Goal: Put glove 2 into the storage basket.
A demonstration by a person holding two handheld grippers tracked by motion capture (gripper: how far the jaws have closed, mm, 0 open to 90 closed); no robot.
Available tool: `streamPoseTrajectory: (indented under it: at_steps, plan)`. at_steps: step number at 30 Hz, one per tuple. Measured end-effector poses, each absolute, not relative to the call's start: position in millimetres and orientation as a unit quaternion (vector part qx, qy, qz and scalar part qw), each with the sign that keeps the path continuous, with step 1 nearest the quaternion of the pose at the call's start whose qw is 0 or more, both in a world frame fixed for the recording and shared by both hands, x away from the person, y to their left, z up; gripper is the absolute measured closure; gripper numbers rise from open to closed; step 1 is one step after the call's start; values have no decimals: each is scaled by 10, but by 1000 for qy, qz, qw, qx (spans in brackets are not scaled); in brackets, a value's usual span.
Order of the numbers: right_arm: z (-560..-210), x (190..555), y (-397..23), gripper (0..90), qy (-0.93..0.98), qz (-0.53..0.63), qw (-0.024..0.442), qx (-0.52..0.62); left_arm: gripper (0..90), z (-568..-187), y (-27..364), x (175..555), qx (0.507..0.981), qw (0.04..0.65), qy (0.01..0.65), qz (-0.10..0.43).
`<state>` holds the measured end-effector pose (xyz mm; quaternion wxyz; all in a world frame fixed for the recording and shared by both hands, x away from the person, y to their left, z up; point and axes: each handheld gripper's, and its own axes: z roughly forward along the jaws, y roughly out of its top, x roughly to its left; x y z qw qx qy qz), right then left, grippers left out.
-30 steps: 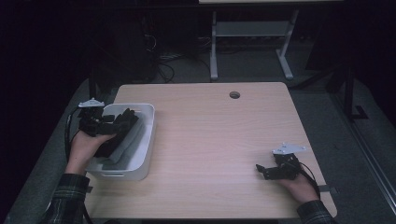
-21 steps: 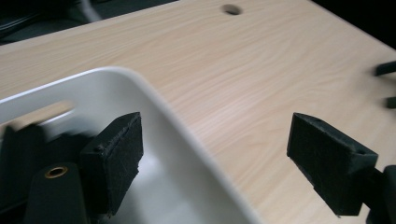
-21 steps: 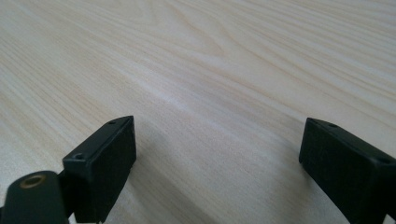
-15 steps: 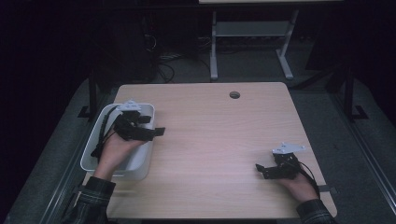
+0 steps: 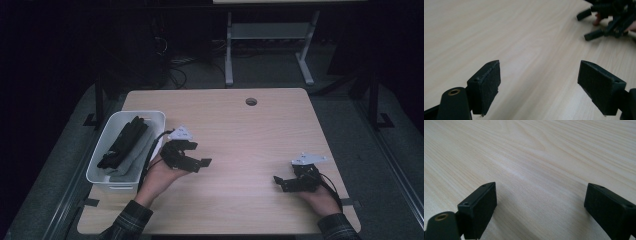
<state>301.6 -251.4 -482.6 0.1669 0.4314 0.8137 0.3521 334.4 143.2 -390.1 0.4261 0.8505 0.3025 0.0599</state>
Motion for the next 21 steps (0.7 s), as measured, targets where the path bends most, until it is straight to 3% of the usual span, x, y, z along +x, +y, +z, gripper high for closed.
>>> streamPoseTrajectory:
  at_steps: [10,21]
  plan:
    - [-4826,3015,-2513,108,815,353,167,429,177,-4379,1241,3274,870,394,288,62]
    - [-4827,3017,-2513,107,816,353,167,426,177,-4602,1166,3261,890,355,283,50]
